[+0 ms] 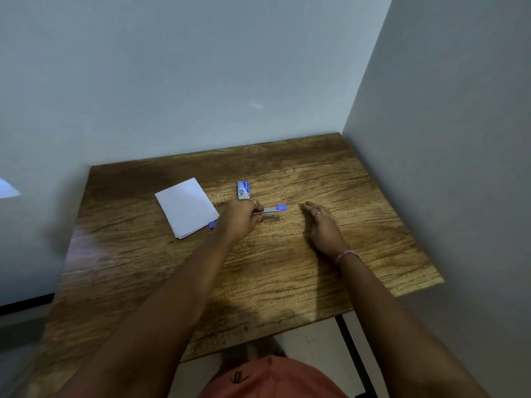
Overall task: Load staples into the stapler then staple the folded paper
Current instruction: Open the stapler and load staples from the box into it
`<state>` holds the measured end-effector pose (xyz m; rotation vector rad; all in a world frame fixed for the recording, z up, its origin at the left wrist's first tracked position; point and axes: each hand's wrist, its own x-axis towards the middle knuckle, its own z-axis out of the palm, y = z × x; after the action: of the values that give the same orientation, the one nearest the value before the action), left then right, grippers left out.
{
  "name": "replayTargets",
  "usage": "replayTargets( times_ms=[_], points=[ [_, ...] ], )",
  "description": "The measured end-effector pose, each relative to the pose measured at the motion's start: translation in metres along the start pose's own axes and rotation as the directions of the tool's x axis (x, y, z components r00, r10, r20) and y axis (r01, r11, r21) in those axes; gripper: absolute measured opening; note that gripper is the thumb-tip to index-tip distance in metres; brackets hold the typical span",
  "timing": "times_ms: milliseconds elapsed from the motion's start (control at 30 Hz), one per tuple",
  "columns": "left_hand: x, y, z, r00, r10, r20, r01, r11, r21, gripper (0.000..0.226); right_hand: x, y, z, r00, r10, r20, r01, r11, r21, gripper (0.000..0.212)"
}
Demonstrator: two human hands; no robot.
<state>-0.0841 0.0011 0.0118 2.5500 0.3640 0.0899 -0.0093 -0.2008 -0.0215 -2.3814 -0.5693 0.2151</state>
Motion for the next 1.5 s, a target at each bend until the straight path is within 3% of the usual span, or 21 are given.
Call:
replayTargets(
  times_ms=[233, 433, 600, 767, 833, 1033, 1133, 1233, 1300, 1367, 1433, 1500],
  points=[
    [0.001, -0.003, -0.012, 0.996, -0.058, -0.069, 0.04, 0.971, -0.236, 0.034, 0.0, -0.001, -0.002, 0.999, 0.023, 0.036, -0.023, 1.0, -0.006, 0.048],
    [-0.001, -0.009, -0.04, 0.986, -0.16, -0.053, 0.096, 0.79, -0.606, 0.028, 0.001, -0.001, -0.001, 1.0, 0.032, -0.001, -0.031, 0.998, 0.05, 0.046],
    [-0.005, -0.018, -0.048, 0.975, -0.222, -0.017, 0.154, 0.726, -0.67, 0.031, 0.001, -0.004, -0.001, 0.999, 0.048, -0.01, -0.047, 0.997, 0.057, 0.045],
    [-0.008, -0.024, -0.054, 0.941, -0.337, 0.015, 0.183, 0.471, -0.863, 0.023, 0.0, -0.005, 0.001, 0.999, 0.051, -0.009, -0.051, 0.997, 0.056, 0.047],
    [-0.009, -0.028, -0.057, 0.926, -0.378, 0.021, 0.195, 0.43, -0.882, 0.022, 0.001, -0.005, 0.002, 0.998, 0.058, -0.021, -0.057, 0.997, 0.061, 0.047],
    [-0.014, -0.037, -0.054, 0.929, -0.37, -0.01, 0.213, 0.557, -0.802, 0.028, 0.003, -0.004, 0.009, 0.994, 0.085, -0.066, -0.081, 0.995, 0.064, 0.048],
    [-0.017, -0.031, -0.046, 0.978, -0.204, -0.035, 0.126, 0.723, -0.68, 0.031, 0.003, -0.005, 0.011, 0.993, 0.106, -0.053, -0.105, 0.994, 0.022, 0.05],
    [-0.021, -0.02, -0.034, 0.997, 0.046, -0.061, -0.064, 0.938, -0.342, 0.037, 0.001, -0.007, 0.012, 0.992, 0.117, -0.053, -0.118, 0.993, -0.016, 0.047],
    [-0.021, -0.013, -0.026, 0.97, 0.241, -0.036, -0.243, 0.96, -0.135, 0.036, -0.001, -0.01, 0.014, 0.989, 0.117, -0.087, -0.121, 0.992, -0.033, 0.039],
    [-0.019, -0.009, -0.018, 0.936, 0.336, 0.11, -0.343, 0.937, 0.063, 0.035, -0.002, -0.012, 0.015, 0.988, 0.107, -0.111, -0.112, 0.993, -0.04, 0.036],
    [-0.017, -0.007, -0.016, 0.923, 0.291, 0.252, -0.343, 0.918, 0.199, 0.037, -0.002, -0.013, 0.015, 0.989, 0.105, -0.105, -0.11, 0.993, -0.046, 0.037],
    [-0.015, -0.005, -0.019, 0.926, 0.263, 0.272, -0.321, 0.927, 0.196, 0.038, -0.002, -0.011, 0.015, 0.99, 0.096, -0.102, -0.1, 0.994, -0.039, 0.037]
  ],
)
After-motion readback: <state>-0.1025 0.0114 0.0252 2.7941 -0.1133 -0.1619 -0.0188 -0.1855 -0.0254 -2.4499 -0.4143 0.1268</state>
